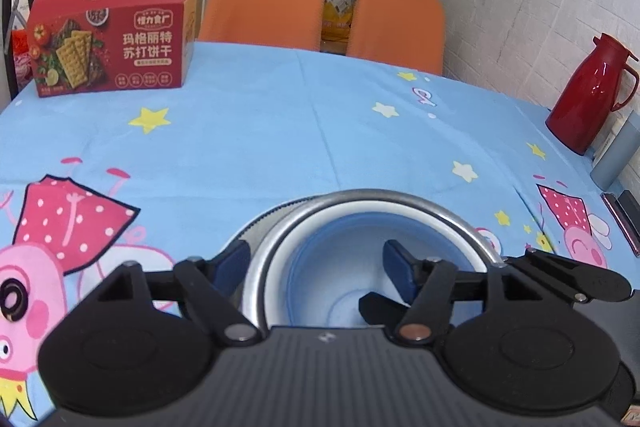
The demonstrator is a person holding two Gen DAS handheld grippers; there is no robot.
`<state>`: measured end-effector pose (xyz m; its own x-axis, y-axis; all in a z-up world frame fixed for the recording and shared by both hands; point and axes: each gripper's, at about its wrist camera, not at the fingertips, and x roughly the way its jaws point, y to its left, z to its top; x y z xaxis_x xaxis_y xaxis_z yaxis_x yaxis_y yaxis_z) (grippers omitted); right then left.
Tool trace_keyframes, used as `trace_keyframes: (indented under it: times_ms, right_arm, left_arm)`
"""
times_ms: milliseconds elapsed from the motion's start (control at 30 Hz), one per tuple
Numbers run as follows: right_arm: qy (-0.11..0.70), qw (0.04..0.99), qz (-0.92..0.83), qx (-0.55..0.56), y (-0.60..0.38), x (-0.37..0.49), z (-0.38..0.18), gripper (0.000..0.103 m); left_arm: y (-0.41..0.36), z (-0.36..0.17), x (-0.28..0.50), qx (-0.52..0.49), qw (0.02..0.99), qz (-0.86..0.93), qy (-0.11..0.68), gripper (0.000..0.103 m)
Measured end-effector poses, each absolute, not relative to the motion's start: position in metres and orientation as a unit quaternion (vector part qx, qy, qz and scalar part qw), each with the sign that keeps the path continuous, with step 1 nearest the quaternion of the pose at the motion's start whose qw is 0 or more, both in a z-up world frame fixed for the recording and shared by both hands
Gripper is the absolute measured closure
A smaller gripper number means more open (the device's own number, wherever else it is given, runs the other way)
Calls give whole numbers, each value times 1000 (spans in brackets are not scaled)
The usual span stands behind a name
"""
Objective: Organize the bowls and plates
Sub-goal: 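Lift the nested bowls with the left gripper toward the plate stack, then lower the nested bowls onto the plate stack and open the left gripper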
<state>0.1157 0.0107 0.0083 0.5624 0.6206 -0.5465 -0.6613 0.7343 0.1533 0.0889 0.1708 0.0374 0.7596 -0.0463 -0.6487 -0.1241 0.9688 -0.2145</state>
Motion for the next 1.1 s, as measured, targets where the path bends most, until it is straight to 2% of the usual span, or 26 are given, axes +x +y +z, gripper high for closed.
trace_keyframes:
  times_ms: [100, 200, 500, 833, 1100]
  right_arm:
    - [267, 900, 345, -19, 1, 114, 19, 0]
    - [232, 918, 321, -9, -10, 108, 29, 0]
    - [229, 926, 298, 23, -41, 102, 35, 0]
    - [223, 936, 272, 23, -85, 59, 27, 0]
    - [225, 940, 254, 34, -114, 29, 7, 0]
  left_arm:
    - [174, 49, 84, -115, 938, 41, 326, 29]
    - [179, 58, 78, -139, 940, 42, 309, 29]
    - [157, 69, 50, -141, 946, 52, 289, 29]
    - [107, 58, 6, -141, 943, 59, 295, 29]
    - [69, 41, -29, -84, 944, 103, 302, 29]
